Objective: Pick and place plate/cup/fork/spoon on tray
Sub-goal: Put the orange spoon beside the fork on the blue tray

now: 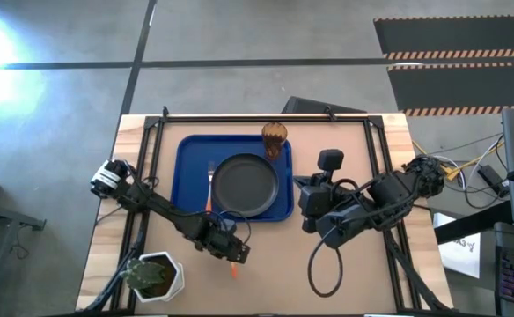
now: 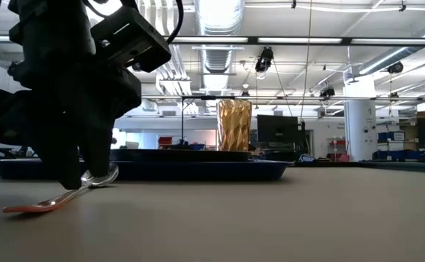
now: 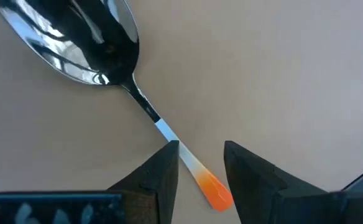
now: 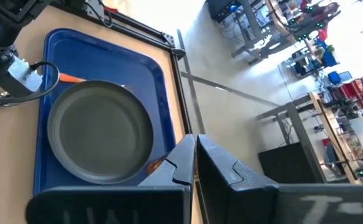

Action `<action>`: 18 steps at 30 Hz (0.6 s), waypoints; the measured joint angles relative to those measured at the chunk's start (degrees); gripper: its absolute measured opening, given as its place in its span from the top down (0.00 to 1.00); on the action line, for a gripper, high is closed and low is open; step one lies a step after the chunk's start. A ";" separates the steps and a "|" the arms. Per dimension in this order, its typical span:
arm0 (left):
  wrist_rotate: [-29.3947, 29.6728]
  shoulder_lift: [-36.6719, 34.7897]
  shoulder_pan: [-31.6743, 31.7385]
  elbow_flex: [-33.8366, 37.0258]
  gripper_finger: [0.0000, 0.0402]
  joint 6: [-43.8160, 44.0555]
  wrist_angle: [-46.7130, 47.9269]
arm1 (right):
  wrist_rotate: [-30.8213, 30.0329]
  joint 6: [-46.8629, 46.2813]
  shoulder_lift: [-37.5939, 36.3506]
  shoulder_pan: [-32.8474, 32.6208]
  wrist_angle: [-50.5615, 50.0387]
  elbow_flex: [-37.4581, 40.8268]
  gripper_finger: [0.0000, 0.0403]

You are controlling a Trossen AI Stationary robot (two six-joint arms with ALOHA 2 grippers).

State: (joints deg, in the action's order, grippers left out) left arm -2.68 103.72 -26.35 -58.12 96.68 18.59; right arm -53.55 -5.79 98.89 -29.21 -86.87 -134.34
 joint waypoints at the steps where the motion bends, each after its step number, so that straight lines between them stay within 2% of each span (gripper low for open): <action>1: -0.06 -0.34 -0.02 0.06 0.72 0.00 0.11 | -0.02 0.05 0.00 0.00 -0.07 0.00 0.98; 11: -5.39 -0.50 -0.72 0.32 0.72 -0.66 6.42 | 1.13 -0.15 0.00 0.00 -1.77 0.00 0.98; 18: -4.12 -0.48 -0.72 0.29 0.72 1.89 5.25 | 1.26 -0.06 0.02 0.00 -1.89 0.00 0.98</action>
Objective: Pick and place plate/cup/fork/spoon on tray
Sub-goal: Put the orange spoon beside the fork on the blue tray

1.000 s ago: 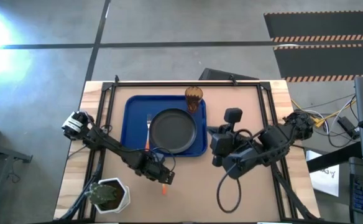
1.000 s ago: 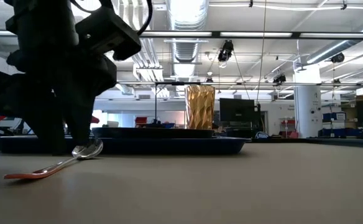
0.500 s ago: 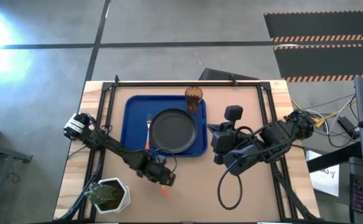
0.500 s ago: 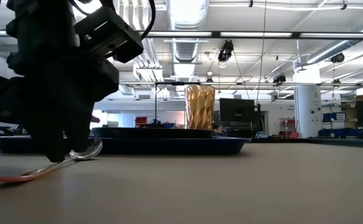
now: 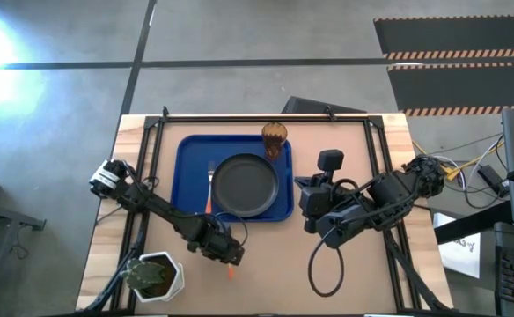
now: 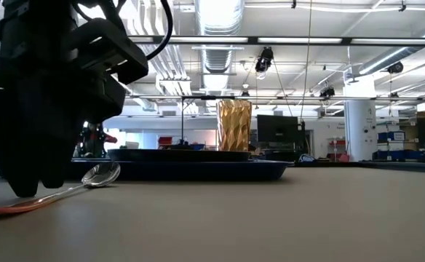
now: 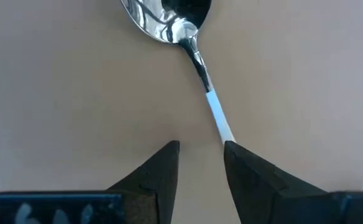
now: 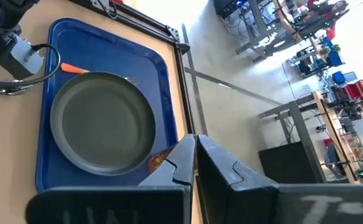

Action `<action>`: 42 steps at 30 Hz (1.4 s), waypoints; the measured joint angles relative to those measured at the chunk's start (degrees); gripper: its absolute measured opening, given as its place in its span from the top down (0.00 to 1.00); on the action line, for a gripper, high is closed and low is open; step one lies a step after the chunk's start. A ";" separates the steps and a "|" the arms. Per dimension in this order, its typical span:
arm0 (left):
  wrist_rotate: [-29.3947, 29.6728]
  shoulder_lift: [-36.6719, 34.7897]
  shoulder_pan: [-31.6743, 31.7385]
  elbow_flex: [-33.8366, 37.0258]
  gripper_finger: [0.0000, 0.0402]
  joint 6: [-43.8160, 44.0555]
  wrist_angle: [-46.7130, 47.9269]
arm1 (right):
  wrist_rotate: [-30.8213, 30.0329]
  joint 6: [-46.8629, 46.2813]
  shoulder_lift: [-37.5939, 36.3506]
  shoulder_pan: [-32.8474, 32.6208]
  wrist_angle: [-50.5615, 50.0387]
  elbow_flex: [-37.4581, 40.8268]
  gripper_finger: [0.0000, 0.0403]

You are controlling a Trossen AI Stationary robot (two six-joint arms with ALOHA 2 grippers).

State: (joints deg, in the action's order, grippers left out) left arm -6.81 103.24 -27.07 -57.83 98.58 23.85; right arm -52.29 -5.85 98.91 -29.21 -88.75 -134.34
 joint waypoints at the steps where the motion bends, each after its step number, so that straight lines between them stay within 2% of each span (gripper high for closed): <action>1: 0.22 0.00 0.00 -0.16 0.72 0.08 -0.02 | 0.00 0.02 0.00 0.00 -0.02 0.00 0.98; 8: 2.05 0.02 0.11 -0.43 0.72 0.16 -1.65 | -0.02 0.06 0.00 0.00 -0.06 0.00 0.98; 12: 5.41 0.07 0.50 -0.43 0.72 0.14 -4.52 | -0.02 -0.09 0.00 0.00 -0.04 0.00 0.98; 31: 4.28 0.35 0.86 -0.05 0.72 -0.90 -3.75 | 0.24 -0.53 0.04 0.00 -0.45 0.00 0.98; 38: 7.52 0.22 1.82 -0.73 0.72 -0.40 -4.99 | 0.26 -0.70 0.04 0.00 -0.58 0.00 0.98; 40: 7.57 0.20 1.70 -0.55 0.72 -0.40 -5.10 | 1.40 -1.50 0.04 0.00 -1.26 0.00 0.98; 42: 7.39 0.20 1.73 -0.54 0.72 -0.40 -5.18 | 5.62 -3.07 0.04 0.53 -1.27 0.11 0.98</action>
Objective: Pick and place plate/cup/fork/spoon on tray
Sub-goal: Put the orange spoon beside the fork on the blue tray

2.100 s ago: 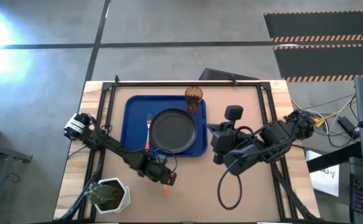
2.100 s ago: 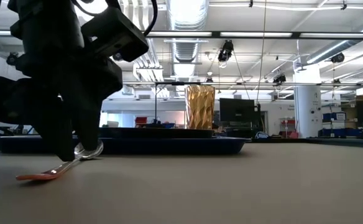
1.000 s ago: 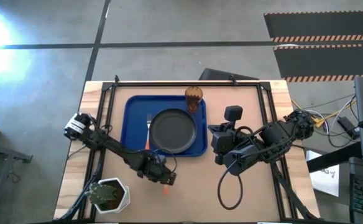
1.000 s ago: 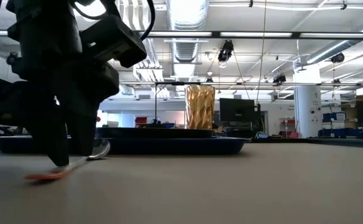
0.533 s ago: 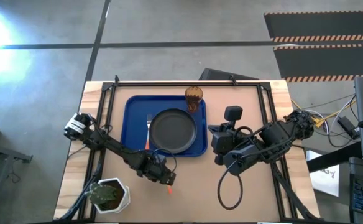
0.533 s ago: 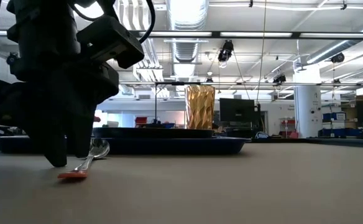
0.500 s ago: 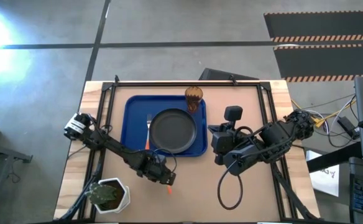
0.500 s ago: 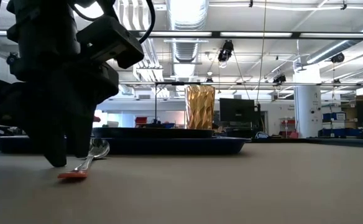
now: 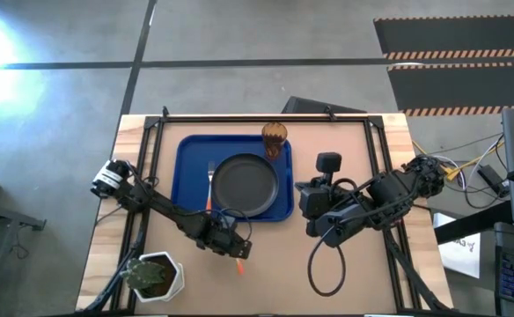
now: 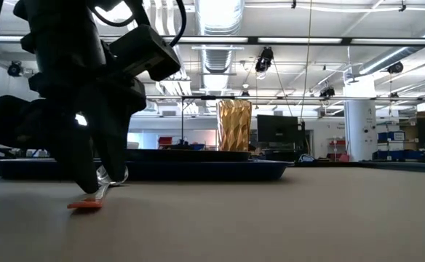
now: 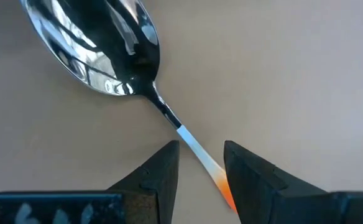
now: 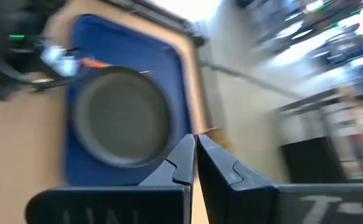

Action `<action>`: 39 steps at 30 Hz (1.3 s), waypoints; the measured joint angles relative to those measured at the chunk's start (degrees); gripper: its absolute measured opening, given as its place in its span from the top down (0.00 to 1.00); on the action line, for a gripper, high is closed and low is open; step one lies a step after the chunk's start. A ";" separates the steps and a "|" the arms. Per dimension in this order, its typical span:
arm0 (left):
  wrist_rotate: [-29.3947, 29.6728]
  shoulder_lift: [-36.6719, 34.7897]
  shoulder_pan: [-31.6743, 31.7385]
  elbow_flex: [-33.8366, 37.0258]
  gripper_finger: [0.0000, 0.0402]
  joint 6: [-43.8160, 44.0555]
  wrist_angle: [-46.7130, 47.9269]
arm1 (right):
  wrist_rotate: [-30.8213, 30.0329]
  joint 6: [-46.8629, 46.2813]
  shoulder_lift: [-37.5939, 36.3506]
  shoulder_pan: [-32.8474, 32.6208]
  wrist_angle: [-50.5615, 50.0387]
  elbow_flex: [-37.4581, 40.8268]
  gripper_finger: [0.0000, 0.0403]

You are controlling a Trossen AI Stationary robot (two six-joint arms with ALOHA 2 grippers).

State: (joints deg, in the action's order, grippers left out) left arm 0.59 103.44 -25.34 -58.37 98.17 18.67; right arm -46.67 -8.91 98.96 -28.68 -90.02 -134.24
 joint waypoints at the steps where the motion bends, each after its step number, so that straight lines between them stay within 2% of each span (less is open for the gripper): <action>1: 0.01 -0.01 0.00 0.00 0.72 -0.01 -0.01 | 2.94 -0.82 0.00 0.26 -0.06 0.08 0.98; 4: 0.01 -0.02 0.00 0.02 0.72 -0.02 -0.06 | 7.44 -2.64 0.02 0.51 0.00 0.95 0.98; 15: -0.12 0.51 -0.02 0.55 0.74 -1.05 -0.42 | 7.70 -5.44 0.13 0.48 0.02 4.29 0.98; 19: -0.40 1.50 -0.02 0.55 0.81 -1.28 -0.04 | 7.69 -5.39 0.11 0.45 0.05 4.29 0.98; 23: -1.20 2.68 0.00 0.66 0.94 -4.70 0.01 | 7.69 -4.52 0.01 0.45 0.27 4.29 0.98; 25: -2.04 3.16 -0.03 0.66 0.98 -5.96 -0.49 | 7.69 -4.02 -0.05 0.45 0.27 4.29 0.98; 28: -4.01 3.76 -0.04 0.68 0.99 -7.02 -0.10 | 7.69 -3.95 -0.11 0.45 0.26 4.29 0.98; 39: -12.14 3.29 -1.44 0.62 1.00 -10.35 7.85 | 7.68 -4.10 -1.03 0.45 0.02 4.31 0.98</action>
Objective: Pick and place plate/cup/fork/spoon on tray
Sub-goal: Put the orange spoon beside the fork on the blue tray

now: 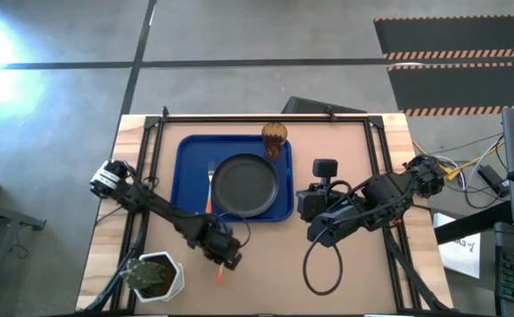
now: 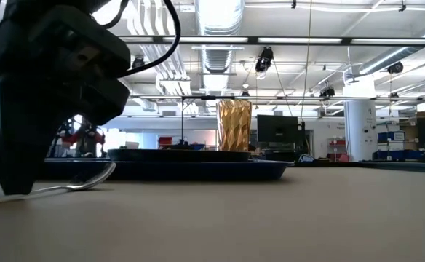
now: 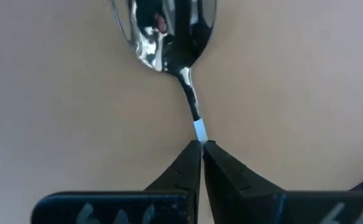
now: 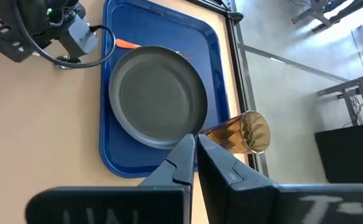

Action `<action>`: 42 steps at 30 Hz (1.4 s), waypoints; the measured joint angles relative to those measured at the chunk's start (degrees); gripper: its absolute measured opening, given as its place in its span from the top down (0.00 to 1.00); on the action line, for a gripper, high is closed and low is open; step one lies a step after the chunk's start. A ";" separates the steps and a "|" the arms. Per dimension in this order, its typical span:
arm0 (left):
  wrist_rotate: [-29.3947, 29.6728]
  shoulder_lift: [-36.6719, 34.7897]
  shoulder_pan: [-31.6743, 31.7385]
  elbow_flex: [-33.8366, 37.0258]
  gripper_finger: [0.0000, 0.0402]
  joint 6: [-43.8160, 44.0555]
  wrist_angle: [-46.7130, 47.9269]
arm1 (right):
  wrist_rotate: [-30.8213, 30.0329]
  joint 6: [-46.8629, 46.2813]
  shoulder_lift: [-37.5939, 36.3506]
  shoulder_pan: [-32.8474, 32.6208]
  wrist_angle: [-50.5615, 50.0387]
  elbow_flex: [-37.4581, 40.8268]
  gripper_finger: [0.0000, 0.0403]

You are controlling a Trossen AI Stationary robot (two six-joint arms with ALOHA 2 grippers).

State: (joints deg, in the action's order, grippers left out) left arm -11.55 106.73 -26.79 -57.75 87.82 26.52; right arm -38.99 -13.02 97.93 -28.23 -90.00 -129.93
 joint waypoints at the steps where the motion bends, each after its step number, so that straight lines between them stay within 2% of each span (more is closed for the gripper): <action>1: -0.01 -0.04 -0.11 0.03 1.00 0.03 0.03 | 0.00 0.00 0.00 0.00 0.00 0.00 0.98; 15: 0.56 -0.93 -0.19 -0.53 0.99 -0.03 -0.29 | -0.01 0.11 0.00 0.00 -0.02 0.02 0.98; 25: 0.86 -0.90 -0.17 0.09 0.77 0.34 -1.17 | -0.01 0.45 0.01 0.00 0.00 0.02 0.98; 29: 1.64 -0.31 -0.19 0.14 0.72 3.16 -1.27 | -0.03 0.86 0.02 0.00 0.27 0.02 0.98; 42: 1.92 1.57 0.00 0.03 0.72 6.19 -1.72 | -0.03 1.03 0.02 0.00 0.77 0.02 0.98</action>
State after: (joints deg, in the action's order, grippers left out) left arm -9.62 108.29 -26.79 -57.71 94.02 24.80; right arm -39.03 -11.99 97.95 -28.23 -89.23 -129.91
